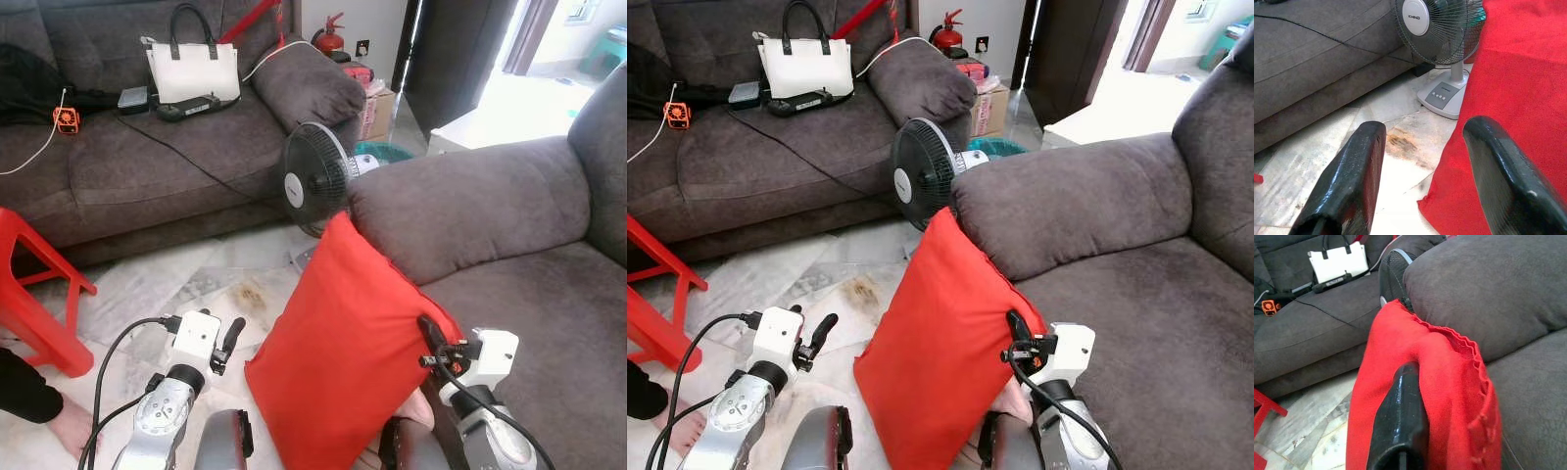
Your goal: Move the pillow to the sofa from floor
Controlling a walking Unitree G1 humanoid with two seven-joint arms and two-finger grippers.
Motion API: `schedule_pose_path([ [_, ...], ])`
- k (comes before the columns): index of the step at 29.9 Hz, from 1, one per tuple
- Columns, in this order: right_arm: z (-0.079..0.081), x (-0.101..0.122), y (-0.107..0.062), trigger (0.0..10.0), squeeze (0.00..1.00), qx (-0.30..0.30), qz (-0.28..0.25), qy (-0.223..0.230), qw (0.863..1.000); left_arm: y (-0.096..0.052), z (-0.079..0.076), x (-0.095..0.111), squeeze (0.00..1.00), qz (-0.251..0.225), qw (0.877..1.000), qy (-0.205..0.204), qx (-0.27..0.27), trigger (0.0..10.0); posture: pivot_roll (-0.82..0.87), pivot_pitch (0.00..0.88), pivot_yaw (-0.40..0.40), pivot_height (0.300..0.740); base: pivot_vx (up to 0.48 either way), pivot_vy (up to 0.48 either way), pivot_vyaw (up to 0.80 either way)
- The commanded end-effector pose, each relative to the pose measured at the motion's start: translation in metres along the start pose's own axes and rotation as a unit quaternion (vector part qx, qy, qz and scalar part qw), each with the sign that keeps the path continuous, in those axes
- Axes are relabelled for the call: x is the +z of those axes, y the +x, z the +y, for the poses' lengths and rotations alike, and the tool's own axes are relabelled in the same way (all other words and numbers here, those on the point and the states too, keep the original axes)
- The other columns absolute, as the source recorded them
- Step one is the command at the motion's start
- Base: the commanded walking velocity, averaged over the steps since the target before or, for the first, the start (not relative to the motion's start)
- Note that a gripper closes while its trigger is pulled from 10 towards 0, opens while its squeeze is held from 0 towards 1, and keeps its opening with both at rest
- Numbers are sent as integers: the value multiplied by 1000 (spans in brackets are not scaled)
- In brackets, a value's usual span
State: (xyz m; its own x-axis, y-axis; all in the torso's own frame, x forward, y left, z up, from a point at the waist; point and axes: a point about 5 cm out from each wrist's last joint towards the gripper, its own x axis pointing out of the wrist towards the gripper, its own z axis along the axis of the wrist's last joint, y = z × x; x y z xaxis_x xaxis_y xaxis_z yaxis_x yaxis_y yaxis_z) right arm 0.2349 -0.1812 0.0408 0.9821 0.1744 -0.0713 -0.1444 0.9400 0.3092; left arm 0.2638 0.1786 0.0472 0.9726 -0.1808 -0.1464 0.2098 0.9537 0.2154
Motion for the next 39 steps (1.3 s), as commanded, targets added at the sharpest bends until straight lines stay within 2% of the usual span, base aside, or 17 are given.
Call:
schedule_pose_path([
  [1,-1,26,2,10000,0,-5,-53,-16,998,-1,2,1,0,-1,1000,3,-1,10000,94,0,-32,568,0,0,0],
  [12,8,27,4,10000,0,0,-43,-12,999,-3,3,1,0,0,1000,6,-1,10000,109,0,-32,568,0,0,0],
  [39,11,32,9,10000,0,1,-38,-18,999,-1,4,2,0,-1,1000,8,-1,10000,107,0,-33,718,0,0,0],
])
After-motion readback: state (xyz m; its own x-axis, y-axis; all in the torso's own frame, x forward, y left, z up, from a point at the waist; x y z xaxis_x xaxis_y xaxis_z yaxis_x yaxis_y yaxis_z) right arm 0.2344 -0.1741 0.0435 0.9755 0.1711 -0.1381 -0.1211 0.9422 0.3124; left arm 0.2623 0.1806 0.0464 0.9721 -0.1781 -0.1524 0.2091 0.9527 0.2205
